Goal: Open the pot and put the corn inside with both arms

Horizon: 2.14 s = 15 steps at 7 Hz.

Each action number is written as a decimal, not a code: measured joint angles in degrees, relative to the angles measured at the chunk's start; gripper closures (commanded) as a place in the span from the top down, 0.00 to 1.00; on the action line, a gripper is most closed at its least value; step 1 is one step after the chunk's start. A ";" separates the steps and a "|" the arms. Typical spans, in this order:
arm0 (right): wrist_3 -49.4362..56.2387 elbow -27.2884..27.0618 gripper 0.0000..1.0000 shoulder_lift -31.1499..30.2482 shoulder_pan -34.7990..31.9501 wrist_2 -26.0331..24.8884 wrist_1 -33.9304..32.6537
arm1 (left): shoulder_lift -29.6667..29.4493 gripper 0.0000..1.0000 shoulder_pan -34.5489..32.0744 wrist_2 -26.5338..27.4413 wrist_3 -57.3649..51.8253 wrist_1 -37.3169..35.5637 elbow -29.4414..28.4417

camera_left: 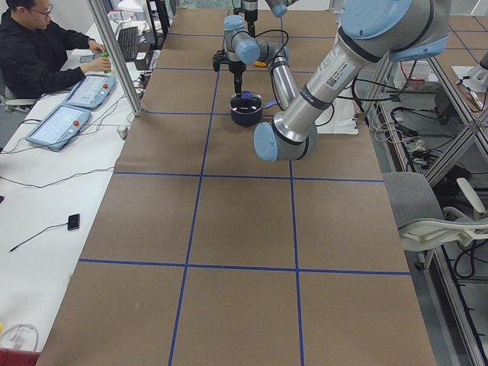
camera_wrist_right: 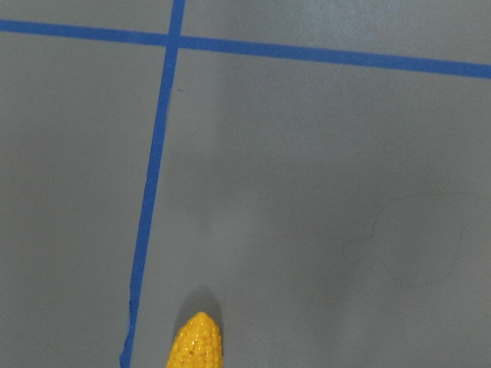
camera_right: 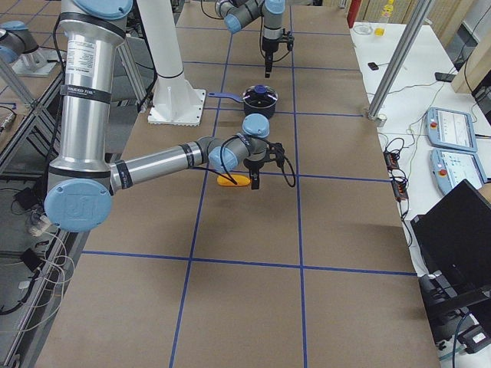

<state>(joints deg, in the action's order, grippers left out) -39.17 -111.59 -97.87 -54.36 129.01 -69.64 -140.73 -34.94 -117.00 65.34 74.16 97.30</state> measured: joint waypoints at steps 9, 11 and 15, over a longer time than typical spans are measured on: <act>-0.77 -0.39 1.00 -0.07 3.75 -3.43 0.03 | -2.32 0.44 4.44 0.87 0.48 7.45 -9.16; -0.81 -0.38 1.00 -0.04 3.86 -3.50 0.03 | -2.28 0.46 4.51 0.52 0.49 7.43 -9.02; -0.74 -0.43 1.00 -0.10 5.68 -3.50 0.03 | -2.20 0.46 3.51 0.53 0.23 6.77 -6.32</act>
<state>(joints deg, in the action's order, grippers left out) -39.91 -112.02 -97.97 -48.67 125.51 -69.61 -142.93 -31.43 -116.47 65.57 80.93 90.98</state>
